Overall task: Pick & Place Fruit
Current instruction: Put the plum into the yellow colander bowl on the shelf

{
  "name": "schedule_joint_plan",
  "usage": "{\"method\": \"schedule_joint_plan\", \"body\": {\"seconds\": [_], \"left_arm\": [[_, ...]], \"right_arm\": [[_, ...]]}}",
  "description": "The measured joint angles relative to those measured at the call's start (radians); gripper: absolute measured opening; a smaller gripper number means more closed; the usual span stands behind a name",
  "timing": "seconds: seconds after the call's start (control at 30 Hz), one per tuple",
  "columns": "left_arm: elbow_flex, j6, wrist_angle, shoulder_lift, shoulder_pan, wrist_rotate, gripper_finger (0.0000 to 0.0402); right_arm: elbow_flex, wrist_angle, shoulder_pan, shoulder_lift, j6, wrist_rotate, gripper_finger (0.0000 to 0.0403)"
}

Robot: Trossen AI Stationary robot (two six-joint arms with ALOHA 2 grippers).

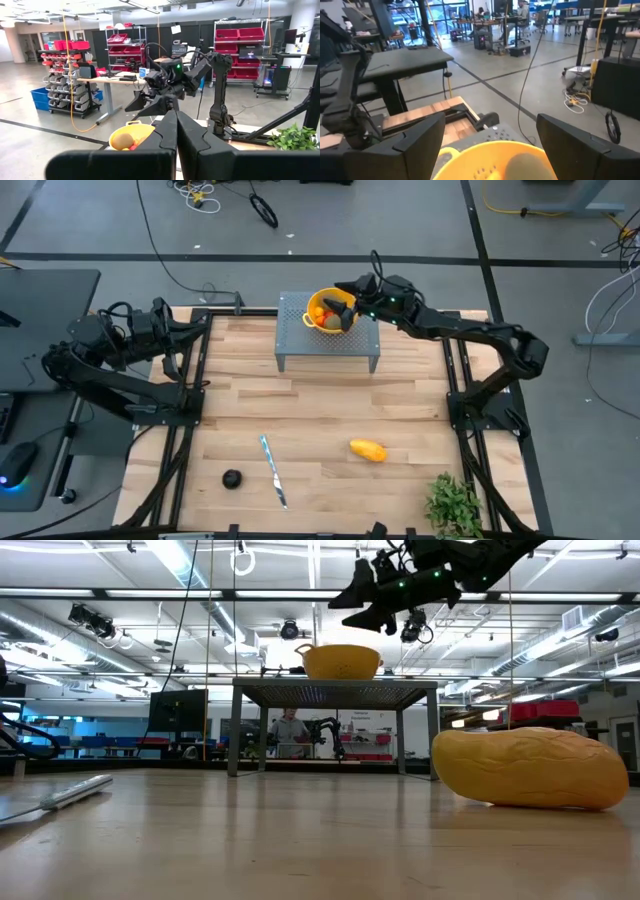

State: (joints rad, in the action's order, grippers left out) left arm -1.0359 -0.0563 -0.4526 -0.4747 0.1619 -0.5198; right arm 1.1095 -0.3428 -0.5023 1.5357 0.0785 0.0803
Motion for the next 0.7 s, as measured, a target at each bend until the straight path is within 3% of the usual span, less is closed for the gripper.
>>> {"method": "schedule_joint_plan", "body": {"seconds": [0.4, 0.7], "left_arm": [[0.000, 0.000, -0.001, 0.000, 0.000, 0.000, 0.0002], [0.000, 0.000, -0.001, 0.000, 0.000, 0.001, 0.0002]], "right_arm": [[0.000, 0.004, 0.023, -0.014, -0.015, -0.001, 0.0325], [0.000, 0.007, 0.131, -0.037, -0.015, 0.000, 0.0318]]}}
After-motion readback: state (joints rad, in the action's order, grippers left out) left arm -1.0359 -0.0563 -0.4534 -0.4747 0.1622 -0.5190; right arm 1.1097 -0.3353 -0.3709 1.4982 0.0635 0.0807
